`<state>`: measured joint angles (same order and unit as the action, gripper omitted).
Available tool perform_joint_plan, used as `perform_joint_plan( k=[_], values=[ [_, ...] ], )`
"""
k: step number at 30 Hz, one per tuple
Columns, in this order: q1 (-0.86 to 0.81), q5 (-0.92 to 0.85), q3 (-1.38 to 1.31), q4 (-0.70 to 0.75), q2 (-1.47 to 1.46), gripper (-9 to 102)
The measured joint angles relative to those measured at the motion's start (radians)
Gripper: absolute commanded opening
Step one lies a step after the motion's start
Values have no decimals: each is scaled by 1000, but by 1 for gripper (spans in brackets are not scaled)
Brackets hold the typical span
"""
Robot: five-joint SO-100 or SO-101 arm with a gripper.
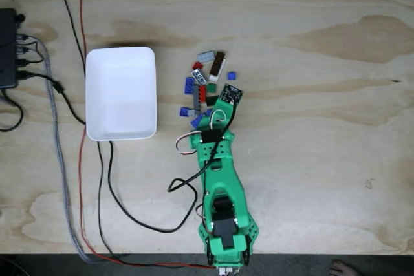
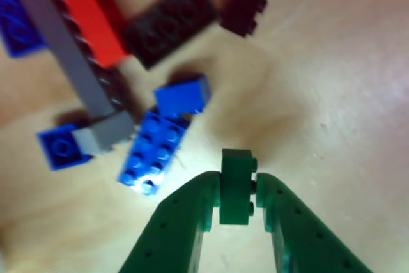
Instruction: Put all lego bricks in the bin.
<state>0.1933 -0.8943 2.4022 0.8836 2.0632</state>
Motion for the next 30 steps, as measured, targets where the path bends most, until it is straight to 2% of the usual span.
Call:
perform_joint_plan(
  k=[4,6,8,11,20,21,24,25,30],
  values=[
    [66,49,-344,311,224,0],
    [130,51,-535,449,241,0],
    [204,51,-658,525,184,0],
    [308,64,-730,532,-6,0],
    [465,110,-856,387,-422,2],
    [469,118,-900,387,-449,5],
    [497,121,-1020,396,-551,30],
    [500,121,-1034,396,-571,34],
    [476,152,-1063,393,-583,32]
  ],
)
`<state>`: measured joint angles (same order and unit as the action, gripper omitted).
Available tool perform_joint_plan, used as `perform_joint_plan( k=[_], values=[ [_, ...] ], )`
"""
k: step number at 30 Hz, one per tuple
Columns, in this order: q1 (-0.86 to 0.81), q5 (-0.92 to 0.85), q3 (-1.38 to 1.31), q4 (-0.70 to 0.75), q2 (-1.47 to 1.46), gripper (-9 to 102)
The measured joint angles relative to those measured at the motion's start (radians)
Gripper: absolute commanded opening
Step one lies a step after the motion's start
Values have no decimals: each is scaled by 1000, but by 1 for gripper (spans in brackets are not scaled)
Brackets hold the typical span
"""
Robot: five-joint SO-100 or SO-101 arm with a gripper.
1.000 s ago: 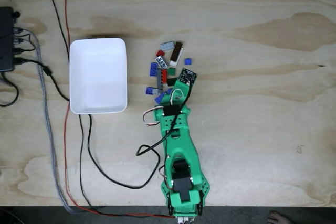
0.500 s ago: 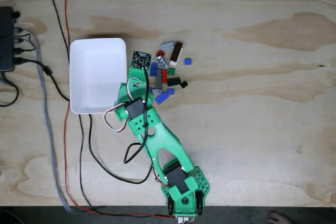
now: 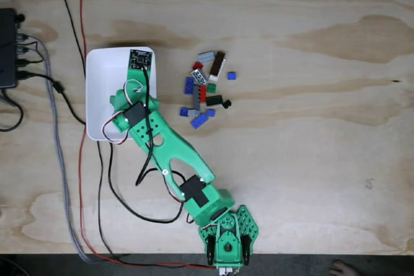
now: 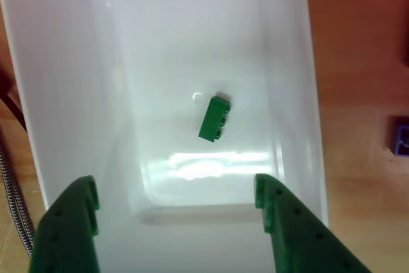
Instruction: Put all lego bricks in the bin.
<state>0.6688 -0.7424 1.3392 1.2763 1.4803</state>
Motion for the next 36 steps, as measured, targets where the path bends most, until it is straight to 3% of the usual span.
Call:
perform_joint_plan(
  k=[6,11,16,29,36],
  values=[
    [-244,-78,153,52,276,26],
    [-403,-268,620,-17,436,23],
    [-354,-302,758,-100,344,22],
    [-276,-296,703,-281,120,18],
    [-261,-304,669,-291,107,17]
  ],
)
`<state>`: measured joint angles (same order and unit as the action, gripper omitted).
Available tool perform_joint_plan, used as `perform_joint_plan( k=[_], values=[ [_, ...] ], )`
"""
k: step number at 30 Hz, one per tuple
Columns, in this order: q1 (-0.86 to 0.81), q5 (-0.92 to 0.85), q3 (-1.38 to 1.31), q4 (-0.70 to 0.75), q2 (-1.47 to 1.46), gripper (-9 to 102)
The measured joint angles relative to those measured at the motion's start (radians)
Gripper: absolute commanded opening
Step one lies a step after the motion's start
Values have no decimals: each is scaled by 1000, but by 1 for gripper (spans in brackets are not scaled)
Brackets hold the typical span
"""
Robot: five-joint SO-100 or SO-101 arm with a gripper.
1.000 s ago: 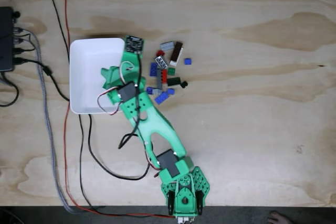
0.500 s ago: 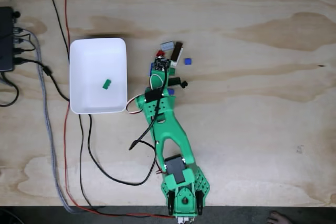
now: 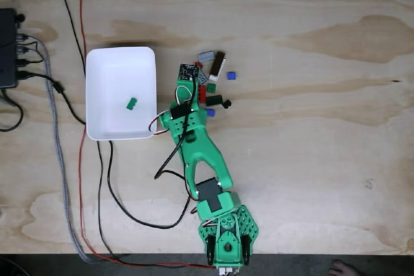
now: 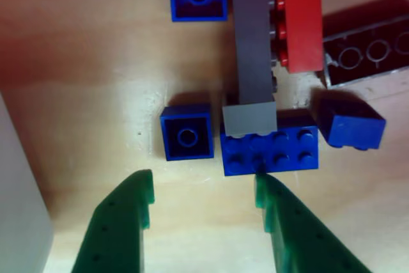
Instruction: Put all lego bricks in the bin.
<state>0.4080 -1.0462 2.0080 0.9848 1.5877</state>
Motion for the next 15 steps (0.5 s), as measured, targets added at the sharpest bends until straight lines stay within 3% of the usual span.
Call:
perform_joint_plan(
  k=[15],
  values=[
    [-153,40,40,-37,-3,15]
  ],
)
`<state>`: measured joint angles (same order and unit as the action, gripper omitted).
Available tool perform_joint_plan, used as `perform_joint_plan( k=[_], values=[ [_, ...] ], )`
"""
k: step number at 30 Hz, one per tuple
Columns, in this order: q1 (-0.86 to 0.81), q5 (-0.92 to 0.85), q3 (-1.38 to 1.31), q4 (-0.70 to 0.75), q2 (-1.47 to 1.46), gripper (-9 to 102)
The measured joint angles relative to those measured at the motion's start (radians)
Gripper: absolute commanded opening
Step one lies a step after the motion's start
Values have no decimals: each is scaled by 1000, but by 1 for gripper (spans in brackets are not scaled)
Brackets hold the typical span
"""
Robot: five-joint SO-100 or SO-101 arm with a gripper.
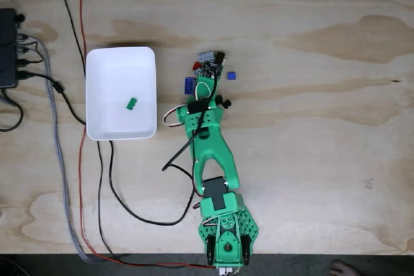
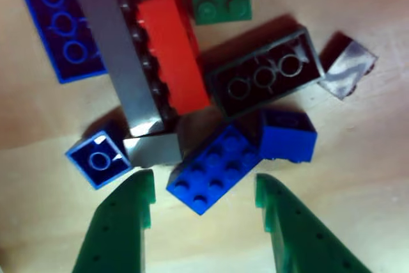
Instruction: Put all lego bricks in the bin.
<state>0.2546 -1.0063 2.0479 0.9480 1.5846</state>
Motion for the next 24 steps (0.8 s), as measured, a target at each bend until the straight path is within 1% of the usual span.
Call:
perform_joint_plan(
  k=[4,6,7,8,12,14,16,20,22,24],
  values=[
    [-20,25,12,0,-3,15],
    [-21,28,18,0,-3,9],
    [-25,28,23,-3,-3,3],
    [-31,28,35,-11,-3,0],
    [-44,32,66,-44,15,0],
    [-41,61,71,-41,43,0],
    [-21,86,52,21,126,0],
    [71,77,-55,196,380,0],
    [100,48,-178,253,451,0],
    [164,-6,-276,328,514,0]
  ],
)
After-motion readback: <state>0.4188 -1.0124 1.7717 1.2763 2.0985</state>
